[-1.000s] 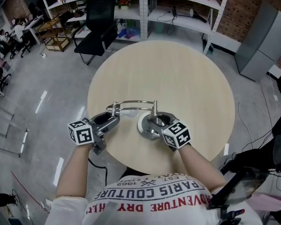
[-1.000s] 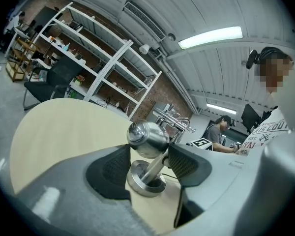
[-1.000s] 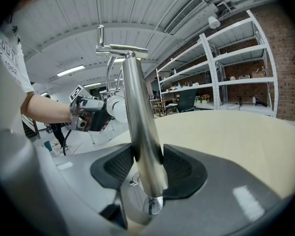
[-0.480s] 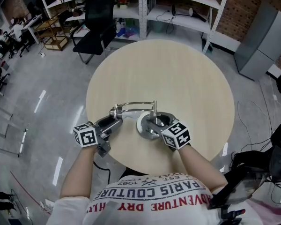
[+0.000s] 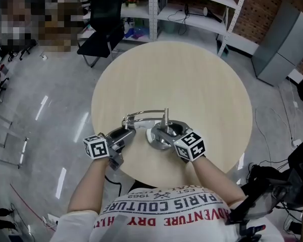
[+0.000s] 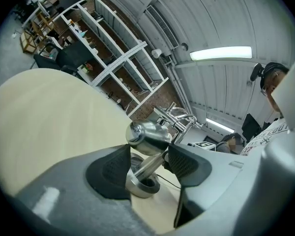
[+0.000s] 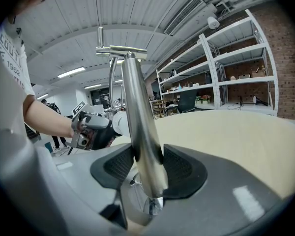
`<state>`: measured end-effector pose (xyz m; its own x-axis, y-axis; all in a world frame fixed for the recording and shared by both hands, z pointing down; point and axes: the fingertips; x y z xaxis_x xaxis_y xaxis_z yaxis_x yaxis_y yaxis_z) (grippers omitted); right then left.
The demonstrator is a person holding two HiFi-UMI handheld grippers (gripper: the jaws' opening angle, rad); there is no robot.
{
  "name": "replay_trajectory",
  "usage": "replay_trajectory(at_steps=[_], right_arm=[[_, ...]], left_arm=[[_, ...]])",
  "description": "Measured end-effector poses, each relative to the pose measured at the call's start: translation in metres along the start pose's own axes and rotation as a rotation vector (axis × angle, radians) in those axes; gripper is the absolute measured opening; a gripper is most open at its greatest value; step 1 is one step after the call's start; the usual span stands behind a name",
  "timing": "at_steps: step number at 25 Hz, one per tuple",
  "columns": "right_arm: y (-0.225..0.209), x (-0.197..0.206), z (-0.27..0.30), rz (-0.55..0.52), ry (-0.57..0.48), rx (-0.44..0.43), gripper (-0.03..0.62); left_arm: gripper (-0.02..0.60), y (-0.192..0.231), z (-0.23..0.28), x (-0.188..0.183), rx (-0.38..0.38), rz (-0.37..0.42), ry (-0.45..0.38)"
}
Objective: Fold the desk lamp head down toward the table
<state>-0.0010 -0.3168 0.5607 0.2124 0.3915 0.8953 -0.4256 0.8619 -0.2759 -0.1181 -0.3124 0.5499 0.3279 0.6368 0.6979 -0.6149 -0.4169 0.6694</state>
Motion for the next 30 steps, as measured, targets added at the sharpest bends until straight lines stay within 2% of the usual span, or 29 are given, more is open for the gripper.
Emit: replay_trajectory(at_steps=[16,22,25,30], right_arm=[[-0.007,-0.007,0.001,0.011,-0.003,-0.007,0.192],[-0.004,-0.008,0.0,0.051,-0.002,-0.017,0.199],[-0.004,-0.007,-0.003,0.038,-0.004,-0.019,0.202],[0.0,-0.014,-0.019,-0.001,-0.028,-0.002,0.211]], left_arm=[[0.244,0.001,0.019,0.008,0.01,-0.04,0.024],[0.245,-0.003,0.017,0.009,0.003,-0.006,-0.001],[0.244,-0.002,0.018,0.012,-0.025,0.031,-0.004],[0.242,0.006,0.012,0.013,-0.156,0.119,-0.025]])
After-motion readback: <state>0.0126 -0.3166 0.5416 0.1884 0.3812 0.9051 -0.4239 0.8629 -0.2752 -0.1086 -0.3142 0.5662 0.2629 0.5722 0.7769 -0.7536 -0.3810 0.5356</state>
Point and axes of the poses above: the fingertips, and each gripper's own axes: z forward along the fingers, y to its left, x out of its underside, and after that the axes turned 15 degrees about -x, right-handed
